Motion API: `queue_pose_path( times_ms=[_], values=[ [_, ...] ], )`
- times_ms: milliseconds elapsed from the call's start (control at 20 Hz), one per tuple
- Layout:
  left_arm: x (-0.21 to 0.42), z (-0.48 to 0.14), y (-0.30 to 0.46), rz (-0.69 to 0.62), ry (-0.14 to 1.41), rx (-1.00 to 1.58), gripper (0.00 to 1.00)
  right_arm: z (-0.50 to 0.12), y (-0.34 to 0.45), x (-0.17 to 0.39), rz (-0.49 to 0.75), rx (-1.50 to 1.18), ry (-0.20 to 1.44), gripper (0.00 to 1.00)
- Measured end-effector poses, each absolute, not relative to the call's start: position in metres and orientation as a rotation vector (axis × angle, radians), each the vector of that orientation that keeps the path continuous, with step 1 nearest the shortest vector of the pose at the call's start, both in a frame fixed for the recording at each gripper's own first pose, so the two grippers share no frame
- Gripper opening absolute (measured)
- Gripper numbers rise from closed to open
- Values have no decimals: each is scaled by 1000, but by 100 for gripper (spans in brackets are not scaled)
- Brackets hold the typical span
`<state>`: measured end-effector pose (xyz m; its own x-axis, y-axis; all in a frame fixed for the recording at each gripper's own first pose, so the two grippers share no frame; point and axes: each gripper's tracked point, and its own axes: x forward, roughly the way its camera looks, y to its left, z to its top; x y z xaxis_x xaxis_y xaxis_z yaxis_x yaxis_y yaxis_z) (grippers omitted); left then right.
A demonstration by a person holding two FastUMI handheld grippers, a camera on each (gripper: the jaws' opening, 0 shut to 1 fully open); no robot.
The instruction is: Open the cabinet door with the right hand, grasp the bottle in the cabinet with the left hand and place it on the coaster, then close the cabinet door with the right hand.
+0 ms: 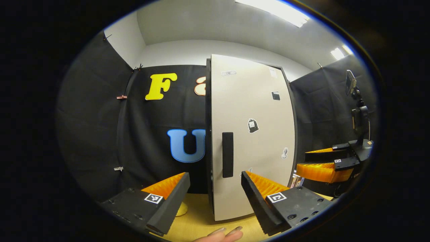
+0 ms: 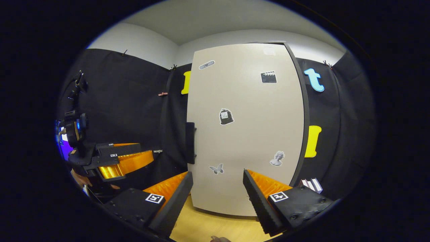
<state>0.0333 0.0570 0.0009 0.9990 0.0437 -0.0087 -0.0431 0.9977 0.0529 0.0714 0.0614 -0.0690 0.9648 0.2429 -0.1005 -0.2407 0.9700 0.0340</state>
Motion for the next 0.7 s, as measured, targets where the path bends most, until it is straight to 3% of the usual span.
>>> queue_pose_path(
  times_ms=[700],
  values=[
    [33,5,58,-28,-10,14,97,-54,49,74,151,18,50,98]
  ],
)
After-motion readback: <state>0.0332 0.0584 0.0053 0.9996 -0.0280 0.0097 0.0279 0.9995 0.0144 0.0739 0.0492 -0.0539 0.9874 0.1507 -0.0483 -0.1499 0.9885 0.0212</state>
